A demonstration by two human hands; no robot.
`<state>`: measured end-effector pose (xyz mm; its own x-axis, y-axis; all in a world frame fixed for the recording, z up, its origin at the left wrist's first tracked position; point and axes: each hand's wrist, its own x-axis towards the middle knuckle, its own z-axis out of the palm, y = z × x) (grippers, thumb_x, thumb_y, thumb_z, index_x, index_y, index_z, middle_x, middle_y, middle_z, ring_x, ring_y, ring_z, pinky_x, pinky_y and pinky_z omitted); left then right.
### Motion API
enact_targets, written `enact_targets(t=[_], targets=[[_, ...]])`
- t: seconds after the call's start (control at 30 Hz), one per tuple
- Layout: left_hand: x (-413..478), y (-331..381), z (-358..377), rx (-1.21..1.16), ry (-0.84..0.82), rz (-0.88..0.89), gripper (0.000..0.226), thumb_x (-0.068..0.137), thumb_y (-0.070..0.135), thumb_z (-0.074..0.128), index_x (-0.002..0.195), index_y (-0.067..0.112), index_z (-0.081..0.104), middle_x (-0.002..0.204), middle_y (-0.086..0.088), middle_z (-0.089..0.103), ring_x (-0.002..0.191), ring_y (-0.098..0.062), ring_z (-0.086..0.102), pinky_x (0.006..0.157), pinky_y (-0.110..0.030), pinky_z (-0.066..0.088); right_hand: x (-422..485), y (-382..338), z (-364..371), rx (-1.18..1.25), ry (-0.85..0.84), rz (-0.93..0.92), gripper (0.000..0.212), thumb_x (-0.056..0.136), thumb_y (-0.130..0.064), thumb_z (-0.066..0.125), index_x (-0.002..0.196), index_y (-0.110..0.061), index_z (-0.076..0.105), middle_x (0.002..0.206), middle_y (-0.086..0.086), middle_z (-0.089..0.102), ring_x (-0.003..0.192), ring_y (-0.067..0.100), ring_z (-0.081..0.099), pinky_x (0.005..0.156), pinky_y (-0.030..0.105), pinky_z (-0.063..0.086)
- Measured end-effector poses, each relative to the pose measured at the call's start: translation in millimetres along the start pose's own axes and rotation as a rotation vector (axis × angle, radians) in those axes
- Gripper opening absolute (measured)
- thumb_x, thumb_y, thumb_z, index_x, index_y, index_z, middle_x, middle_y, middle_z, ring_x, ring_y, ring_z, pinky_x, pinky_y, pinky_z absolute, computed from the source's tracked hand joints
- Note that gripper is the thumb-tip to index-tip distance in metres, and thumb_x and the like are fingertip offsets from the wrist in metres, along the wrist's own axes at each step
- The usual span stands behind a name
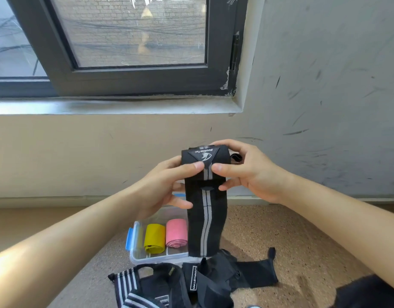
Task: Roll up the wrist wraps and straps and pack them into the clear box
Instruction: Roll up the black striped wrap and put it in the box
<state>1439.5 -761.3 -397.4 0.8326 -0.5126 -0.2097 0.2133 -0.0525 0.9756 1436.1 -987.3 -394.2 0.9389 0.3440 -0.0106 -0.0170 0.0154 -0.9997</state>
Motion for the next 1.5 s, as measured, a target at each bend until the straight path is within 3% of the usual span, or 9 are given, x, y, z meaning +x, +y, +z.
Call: enact_targets(t=[0.23,0.47,0.63,0.83,0.97,1.1,1.3,1.37,1.5], targets=[[3,-1,-1,-0.043,0.088,0.032,0.051,0.079,0.04,0.076,0.124,0.019,0.066,0.107,-0.001,0.074,0.096,-0.023,0.074,0.057,-0.026,0.055,-2,3,5,-0.207,-0.007,-0.126,0.05,0.084,0.007,0.076,0.125,-0.017,0.061,0.12,0.02,0.063,0.11,0.028,0.065,0.072,0.041,0.064],[3,0,-4,0.001,0.14,0.185,0.055,0.073,0.023,0.083,0.125,0.02,0.064,0.108,-0.006,0.077,0.102,-0.028,0.075,0.071,-0.035,0.061,-1,2,0,-0.052,-0.15,0.14,0.048,0.094,-0.039,0.063,0.138,-0.02,0.056,0.131,0.013,0.065,0.112,0.034,0.07,0.075,0.042,0.063],[2,-1,-3,0.093,0.157,0.288,0.06,0.069,0.017,0.083,0.125,0.021,0.063,0.103,0.001,0.077,0.096,-0.02,0.076,0.072,-0.03,0.061,-1,0,3,0.039,-0.143,0.195,0.049,0.095,-0.044,0.058,0.137,-0.018,0.058,0.127,0.012,0.069,0.108,0.032,0.072,0.082,0.043,0.063],[3,-1,-5,0.078,0.095,0.168,0.072,0.068,0.011,0.091,0.13,0.028,0.059,0.107,0.004,0.076,0.1,-0.02,0.075,0.07,-0.033,0.061,2,4,1,0.068,-0.087,0.114,0.047,0.093,-0.031,0.071,0.134,-0.01,0.06,0.121,0.016,0.068,0.106,0.033,0.071,0.071,0.034,0.061],[0,-2,-5,0.022,0.017,0.029,0.052,0.079,0.037,0.075,0.13,0.033,0.063,0.119,0.005,0.075,0.109,-0.023,0.074,0.072,-0.035,0.06,2,3,0,0.009,-0.036,0.01,0.05,0.086,-0.024,0.071,0.132,-0.009,0.059,0.12,0.014,0.069,0.109,0.03,0.071,0.079,0.039,0.06],[1,-3,-3,-0.057,0.055,-0.019,0.05,0.081,0.047,0.07,0.128,0.031,0.067,0.123,-0.005,0.073,0.108,-0.03,0.073,0.075,-0.036,0.061,2,7,-2,-0.093,-0.014,-0.058,0.049,0.084,-0.012,0.076,0.13,-0.016,0.06,0.123,0.017,0.065,0.107,0.03,0.071,0.083,0.04,0.061],[4,-4,-9,-0.06,0.115,0.036,0.055,0.077,0.032,0.078,0.128,0.021,0.065,0.121,-0.008,0.074,0.106,-0.03,0.074,0.085,-0.042,0.059,0,6,0,-0.263,-0.035,-0.12,0.056,0.086,0.003,0.076,0.133,-0.02,0.056,0.124,0.012,0.066,0.113,0.023,0.068,0.089,0.037,0.06],[4,-4,-10,-0.053,0.128,0.064,0.056,0.075,0.028,0.08,0.128,0.019,0.064,0.12,-0.011,0.074,0.106,-0.031,0.074,0.087,-0.043,0.059,-1,4,0,-0.198,-0.045,-0.06,0.056,0.087,-0.002,0.076,0.134,-0.022,0.056,0.127,0.014,0.063,0.11,0.027,0.07,0.08,0.04,0.062],[4,-4,-9,0.015,0.153,0.165,0.061,0.072,0.019,0.086,0.128,0.021,0.063,0.114,-0.012,0.076,0.102,-0.029,0.075,0.075,-0.033,0.06,-1,1,-1,0.022,-0.138,0.153,0.047,0.094,-0.035,0.068,0.138,-0.021,0.055,0.128,0.013,0.065,0.113,0.038,0.069,0.072,0.039,0.062]])
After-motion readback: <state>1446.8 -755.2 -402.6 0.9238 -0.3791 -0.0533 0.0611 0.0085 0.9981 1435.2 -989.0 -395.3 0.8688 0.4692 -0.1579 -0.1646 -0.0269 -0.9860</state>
